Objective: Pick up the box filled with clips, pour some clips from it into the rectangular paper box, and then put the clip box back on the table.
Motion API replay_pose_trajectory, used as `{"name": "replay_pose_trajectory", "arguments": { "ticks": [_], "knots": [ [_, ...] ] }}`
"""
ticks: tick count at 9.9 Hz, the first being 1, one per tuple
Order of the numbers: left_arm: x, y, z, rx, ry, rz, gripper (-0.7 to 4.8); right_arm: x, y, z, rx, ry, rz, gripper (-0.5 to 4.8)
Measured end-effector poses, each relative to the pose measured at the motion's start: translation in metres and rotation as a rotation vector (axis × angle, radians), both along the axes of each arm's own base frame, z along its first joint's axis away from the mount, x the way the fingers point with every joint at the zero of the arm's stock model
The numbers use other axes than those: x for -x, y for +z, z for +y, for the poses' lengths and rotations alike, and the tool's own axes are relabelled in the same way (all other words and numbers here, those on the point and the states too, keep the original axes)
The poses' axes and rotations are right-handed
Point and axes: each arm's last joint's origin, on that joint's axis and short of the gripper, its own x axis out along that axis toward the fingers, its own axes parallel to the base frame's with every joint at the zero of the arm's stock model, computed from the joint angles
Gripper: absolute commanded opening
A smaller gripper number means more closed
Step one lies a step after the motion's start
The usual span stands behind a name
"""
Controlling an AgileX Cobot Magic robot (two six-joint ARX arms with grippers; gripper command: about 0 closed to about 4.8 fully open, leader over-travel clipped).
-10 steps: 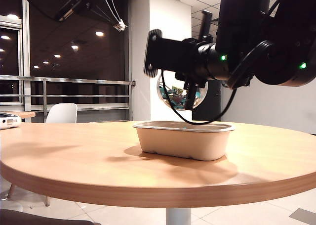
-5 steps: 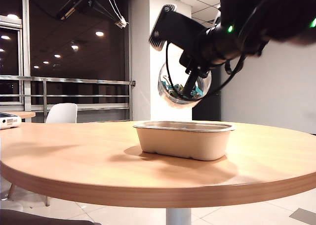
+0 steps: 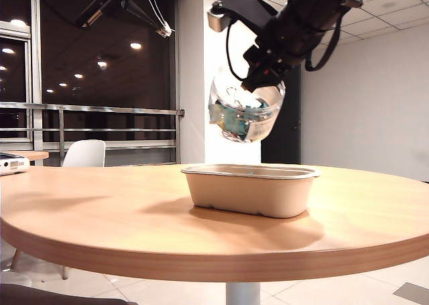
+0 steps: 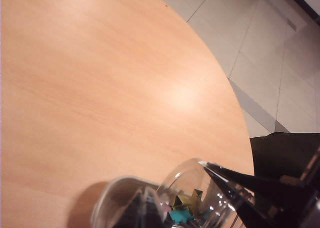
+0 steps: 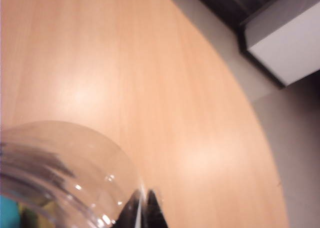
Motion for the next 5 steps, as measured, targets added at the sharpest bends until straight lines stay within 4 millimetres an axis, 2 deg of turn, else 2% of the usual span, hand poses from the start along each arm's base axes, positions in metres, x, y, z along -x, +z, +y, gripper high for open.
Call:
{"name": "replay_pose_trajectory", "arguments": {
  "ticks": [1,2,3,4,5],
  "knots": [
    [0.0,0.0,0.0,0.001,0.001,0.001,-0.06,-0.011,0.009,-0.014,-0.066,-0.083,0.074,-0.04],
    [0.0,0.0,0.0,0.001,0.0,0.001,-0.06,-0.024,0.029,-0.03,-0.165,-0.214,0.094,-0.04],
    [0.0,0.0,0.0,0.002,-0.001,0.002,-0.06,-0.042,0.048,-0.065,-0.179,-0.377,0.206,-0.04],
    [0.0,0.0,0.0,0.002,-0.002,0.002,-0.06,-0.078,0.042,-0.087,-0.2,-0.453,0.402,-0.04],
    [0.0,0.0,0.0,0.002,-0.002,0.002,-0.06,-0.084,0.033,-0.085,-0.189,-0.455,0.433,-0.04]
  ]
}}
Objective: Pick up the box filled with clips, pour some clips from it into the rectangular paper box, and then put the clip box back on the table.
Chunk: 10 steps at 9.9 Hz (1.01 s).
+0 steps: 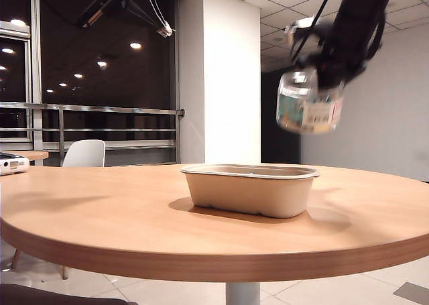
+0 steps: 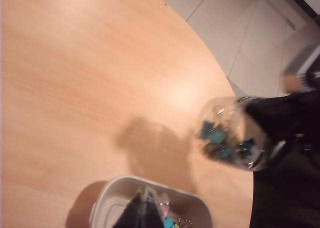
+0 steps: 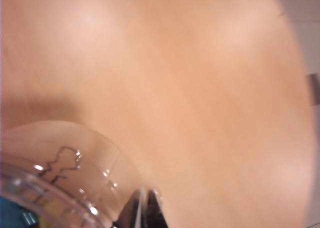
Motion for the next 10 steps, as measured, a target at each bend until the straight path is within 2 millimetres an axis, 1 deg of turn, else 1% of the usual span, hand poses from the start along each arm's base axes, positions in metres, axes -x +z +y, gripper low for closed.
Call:
{"name": "replay_pose_trajectory", "arguments": {
  "ticks": [1,2,4,6,7,8,9,10],
  "knots": [
    [0.0,0.0,0.0,0.0,0.0,0.0,-0.06,-0.005,-0.009,0.002,0.004,0.004,0.028,-0.04],
    [0.0,0.0,0.0,0.0,0.0,0.0,-0.06,-0.012,-0.025,0.004,0.015,0.004,0.067,-0.04],
    [0.0,0.0,0.0,0.0,0.0,0.0,-0.06,-0.019,-0.045,0.006,0.023,0.001,0.117,-0.04],
    [0.0,0.0,0.0,0.0,0.0,0.0,-0.06,-0.024,-0.056,0.007,0.025,-0.004,0.141,-0.04],
    [0.0,0.0,0.0,0.0,0.0,0.0,-0.06,-0.03,-0.071,0.008,0.029,-0.007,0.165,-0.04],
    [0.0,0.0,0.0,0.0,0.0,0.0,-0.06,-0.031,-0.077,0.009,0.029,-0.01,0.178,-0.04],
    [0.0,0.0,0.0,0.0,0.0,0.0,-0.06,-0.032,-0.081,0.009,0.03,-0.012,0.188,2.67],
    [0.0,0.0,0.0,0.0,0.0,0.0,-0.06,-0.037,-0.089,0.01,0.026,-0.015,0.187,2.57]
  ]
}}
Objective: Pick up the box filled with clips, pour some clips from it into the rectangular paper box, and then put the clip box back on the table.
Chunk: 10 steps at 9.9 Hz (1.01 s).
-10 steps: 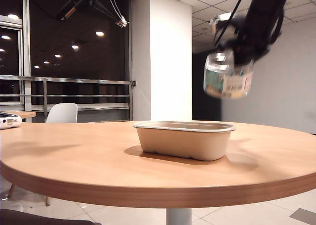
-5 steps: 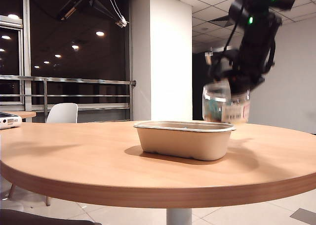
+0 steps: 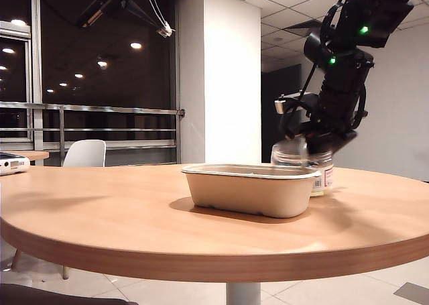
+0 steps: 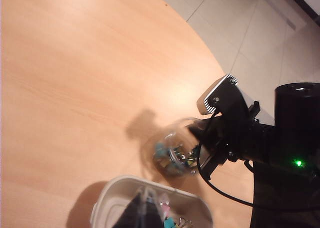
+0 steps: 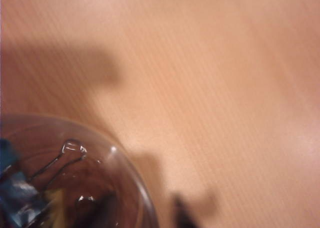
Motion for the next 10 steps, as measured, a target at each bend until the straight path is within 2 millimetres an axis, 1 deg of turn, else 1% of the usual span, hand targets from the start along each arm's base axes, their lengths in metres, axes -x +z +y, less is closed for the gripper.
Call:
{"name": "replay_pose_trajectory", "arguments": {
  "ticks": [2,4,5,6,7,8,9,10],
  "knots": [
    [0.0,0.0,0.0,0.0,0.0,0.0,-0.06,0.0,0.0,0.0,-0.001,-0.002,0.001,1.98],
    [0.0,0.0,0.0,0.0,0.0,0.0,-0.06,-0.002,0.006,0.001,-0.006,-0.003,-0.009,2.01],
    [0.0,0.0,0.0,0.0,0.0,0.0,-0.06,-0.011,0.042,0.003,-0.017,-0.008,-0.063,1.93],
    [0.0,0.0,0.0,0.0,0.001,-0.001,-0.06,-0.011,0.049,0.003,-0.015,-0.013,-0.079,-0.05],
    [0.012,0.016,0.006,0.008,0.024,-0.052,-0.06,0.003,0.113,-0.003,0.005,-0.066,-0.229,-0.05],
    [0.015,0.02,0.007,0.009,0.023,-0.067,-0.06,0.008,0.124,-0.005,-0.002,-0.069,-0.252,-0.05],
    [0.03,0.033,0.014,-0.019,0.035,-0.117,-0.06,0.033,0.159,-0.011,-0.025,-0.074,-0.312,-0.05],
    [0.047,0.044,0.022,-0.062,0.069,-0.142,-0.06,0.05,0.178,-0.016,-0.053,-0.093,-0.326,-0.05]
  ]
}}
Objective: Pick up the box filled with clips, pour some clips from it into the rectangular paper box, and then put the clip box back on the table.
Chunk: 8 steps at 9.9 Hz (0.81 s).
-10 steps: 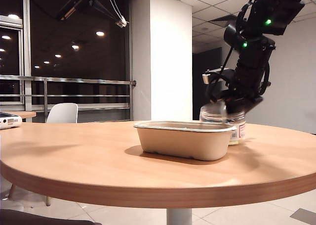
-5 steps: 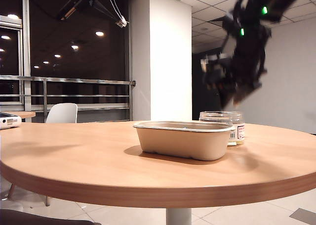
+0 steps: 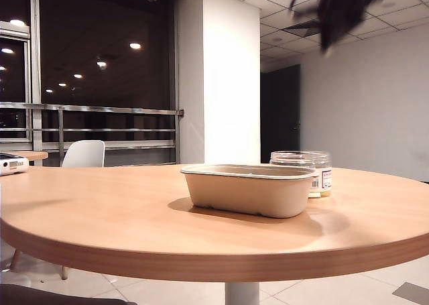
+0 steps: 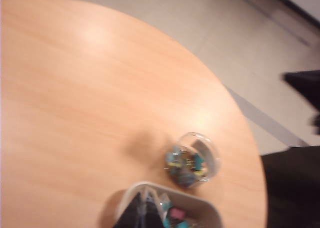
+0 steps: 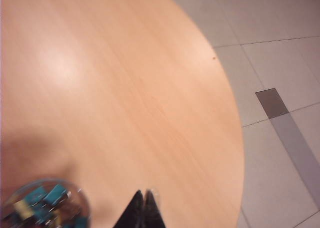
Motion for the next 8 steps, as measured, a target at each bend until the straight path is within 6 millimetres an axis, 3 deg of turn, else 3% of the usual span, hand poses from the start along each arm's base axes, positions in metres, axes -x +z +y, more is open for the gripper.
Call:
{"name": "replay_pose_trajectory", "arguments": {
  "ticks": [1,2,5,6,7,8],
  "knots": [
    [0.04,0.025,0.019,-0.043,0.064,-0.086,-0.06,0.036,0.023,-0.007,-0.097,0.049,0.004,-0.05],
    [0.061,0.034,0.028,-0.046,0.095,-0.146,-0.06,0.057,0.03,-0.011,-0.137,0.084,-0.009,-0.05],
    [0.121,0.026,0.055,-0.054,0.189,-0.236,-0.06,0.118,0.034,-0.026,-0.172,0.116,-0.099,-0.05],
    [0.159,-0.002,0.071,-0.093,0.234,-0.302,-0.06,0.163,0.021,-0.038,-0.198,0.129,-0.197,-0.05],
    [0.173,-0.026,0.077,-0.154,0.228,-0.317,-0.06,0.183,0.012,-0.044,-0.217,0.14,-0.278,0.0],
    [0.186,-0.153,0.079,-0.141,0.105,-0.242,-0.06,0.26,-0.098,-0.064,-0.246,0.149,-0.425,0.0]
  ]
}}
